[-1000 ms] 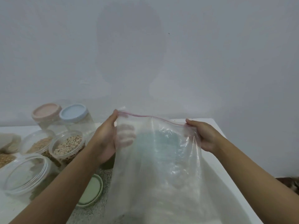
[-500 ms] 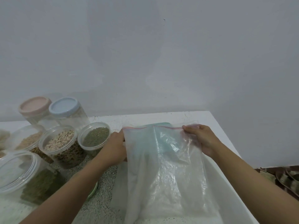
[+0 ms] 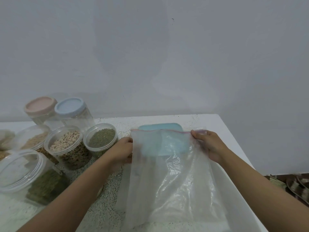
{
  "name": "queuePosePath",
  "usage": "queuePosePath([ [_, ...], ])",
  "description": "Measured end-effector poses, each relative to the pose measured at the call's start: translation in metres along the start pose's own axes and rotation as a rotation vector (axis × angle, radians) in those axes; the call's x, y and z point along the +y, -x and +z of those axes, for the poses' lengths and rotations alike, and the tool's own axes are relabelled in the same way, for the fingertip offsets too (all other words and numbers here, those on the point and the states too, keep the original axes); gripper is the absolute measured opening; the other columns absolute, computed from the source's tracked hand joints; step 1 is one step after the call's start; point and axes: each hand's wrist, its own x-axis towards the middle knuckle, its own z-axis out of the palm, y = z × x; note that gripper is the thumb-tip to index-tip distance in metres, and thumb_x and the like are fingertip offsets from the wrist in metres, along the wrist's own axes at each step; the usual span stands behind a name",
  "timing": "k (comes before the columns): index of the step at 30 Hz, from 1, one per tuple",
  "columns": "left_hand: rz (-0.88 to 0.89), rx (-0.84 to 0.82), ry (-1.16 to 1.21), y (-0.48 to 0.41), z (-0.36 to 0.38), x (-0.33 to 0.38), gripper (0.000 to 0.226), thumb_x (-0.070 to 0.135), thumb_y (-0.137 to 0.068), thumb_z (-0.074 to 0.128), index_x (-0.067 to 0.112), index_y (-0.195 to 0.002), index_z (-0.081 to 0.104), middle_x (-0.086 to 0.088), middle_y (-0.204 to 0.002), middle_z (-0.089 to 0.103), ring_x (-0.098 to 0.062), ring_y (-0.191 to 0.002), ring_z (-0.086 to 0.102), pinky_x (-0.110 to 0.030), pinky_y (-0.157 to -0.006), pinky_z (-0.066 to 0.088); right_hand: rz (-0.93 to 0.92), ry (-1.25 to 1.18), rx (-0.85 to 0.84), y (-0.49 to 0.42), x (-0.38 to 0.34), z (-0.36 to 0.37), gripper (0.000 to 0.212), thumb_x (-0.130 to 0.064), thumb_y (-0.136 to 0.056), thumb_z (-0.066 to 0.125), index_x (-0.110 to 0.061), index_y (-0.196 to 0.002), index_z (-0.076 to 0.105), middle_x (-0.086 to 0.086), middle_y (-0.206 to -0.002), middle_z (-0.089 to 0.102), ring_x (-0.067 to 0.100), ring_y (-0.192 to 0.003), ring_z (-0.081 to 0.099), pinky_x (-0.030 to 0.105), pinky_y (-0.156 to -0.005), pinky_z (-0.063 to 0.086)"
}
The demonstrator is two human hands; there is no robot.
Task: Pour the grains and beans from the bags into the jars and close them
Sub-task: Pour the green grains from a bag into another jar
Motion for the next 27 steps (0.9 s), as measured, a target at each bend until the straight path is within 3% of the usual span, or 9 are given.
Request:
queuePosePath([
  [2,0.058,-0.014,-0.023,0.004,-0.002,0.013,0.053,0.018,-0.077,0.069,0.008,-0.128,0.059,-0.023,-0.121,0.069,-0.033,-0.098,0.072,-0.045,-0.076,0.062,-0.011,-0.020,-0.011,0.001,-0.002,0.001,0.047,-0.021,-0.083,0.083,0.004,-0.120,0.067,0.026,-0.118,0.070,0.035,-0.100,0.067,0.057,-0.104,0.048],
  [4,0.182,0.057,-0.180,0.008,-0.003,0.027,0.038,0.014,-0.087,0.070,0.010,-0.122,0.055,-0.022,-0.113,0.068,-0.038,-0.097,0.071,-0.057,-0.080,0.060,-0.030,-0.021,-0.016,0.001,-0.004,0.004,0.050,-0.022,-0.080,0.085,0.004,-0.119,0.067,0.024,-0.117,0.071,0.033,-0.099,0.066,0.051,-0.101,0.050],
  [7,0.361,0.230,-0.477,0.014,-0.010,0.052,0.019,0.015,-0.095,0.063,0.011,-0.098,0.045,-0.015,-0.085,0.059,-0.022,-0.069,0.064,-0.036,-0.058,0.054,-0.067,-0.018,-0.017,0.001,-0.005,0.010,0.038,-0.023,-0.074,0.088,-0.005,-0.103,0.072,0.019,-0.099,0.072,0.031,-0.092,0.063,0.043,-0.087,0.050],
  [9,0.483,0.300,-0.560,0.021,-0.016,0.070,0.017,0.012,-0.099,0.059,0.010,-0.099,0.042,-0.018,-0.083,0.059,-0.014,-0.063,0.067,-0.020,-0.053,0.049,-0.103,0.032,-0.001,-0.001,-0.004,0.013,0.020,-0.019,-0.080,0.086,-0.010,-0.090,0.072,0.012,-0.086,0.069,0.027,-0.080,0.058,0.036,-0.073,0.049],
  [13,0.663,0.468,-0.682,0.034,-0.032,0.105,0.016,0.014,-0.100,0.058,0.015,-0.102,0.042,-0.016,-0.084,0.062,-0.022,-0.072,0.071,-0.017,-0.055,0.049,-0.147,0.156,0.067,-0.005,-0.002,0.022,0.015,-0.015,-0.085,0.083,-0.007,-0.086,0.069,0.008,-0.067,0.064,0.021,-0.058,0.052,0.024,-0.049,0.047],
  [17,0.775,0.544,-0.646,0.043,-0.043,0.126,0.016,0.014,-0.101,0.056,0.014,-0.104,0.041,-0.010,-0.085,0.056,-0.022,-0.070,0.069,-0.017,-0.059,0.052,-0.150,0.283,0.132,-0.012,0.004,0.032,0.018,-0.017,-0.085,0.082,-0.005,-0.085,0.069,0.012,-0.067,0.069,0.021,-0.051,0.060,0.029,-0.052,0.050],
  [21,0.677,0.440,-0.421,0.041,-0.042,0.125,0.015,0.012,-0.102,0.057,0.011,-0.104,0.042,-0.009,-0.094,0.057,-0.021,-0.068,0.075,-0.039,-0.067,0.062,-0.183,0.345,0.202,-0.018,0.007,0.043,0.015,-0.015,-0.087,0.080,-0.004,-0.086,0.069,0.009,-0.066,0.072,0.020,-0.050,0.065,0.028,-0.049,0.054],
  [24,0.509,0.256,-0.158,0.033,-0.026,0.105,0.015,0.000,-0.101,0.054,0.008,-0.097,0.042,-0.015,-0.087,0.057,-0.026,-0.058,0.072,-0.033,-0.060,0.062,-0.195,0.431,0.268,-0.023,0.009,0.043,0.013,-0.018,-0.087,0.078,-0.010,-0.083,0.069,0.007,-0.064,0.073,0.033,-0.063,0.072,0.039,-0.065,0.060],
  [27,0.348,0.116,-0.096,0.021,-0.009,0.064,0.013,-0.001,-0.101,0.053,0.006,-0.097,0.043,-0.019,-0.079,0.057,-0.030,-0.058,0.069,-0.030,-0.056,0.060,-0.182,0.515,0.297,-0.022,0.011,0.042,0.017,-0.003,-0.086,0.064,-0.015,-0.074,0.065,0.002,-0.061,0.071,0.031,-0.066,0.069,0.036,-0.066,0.056],
])
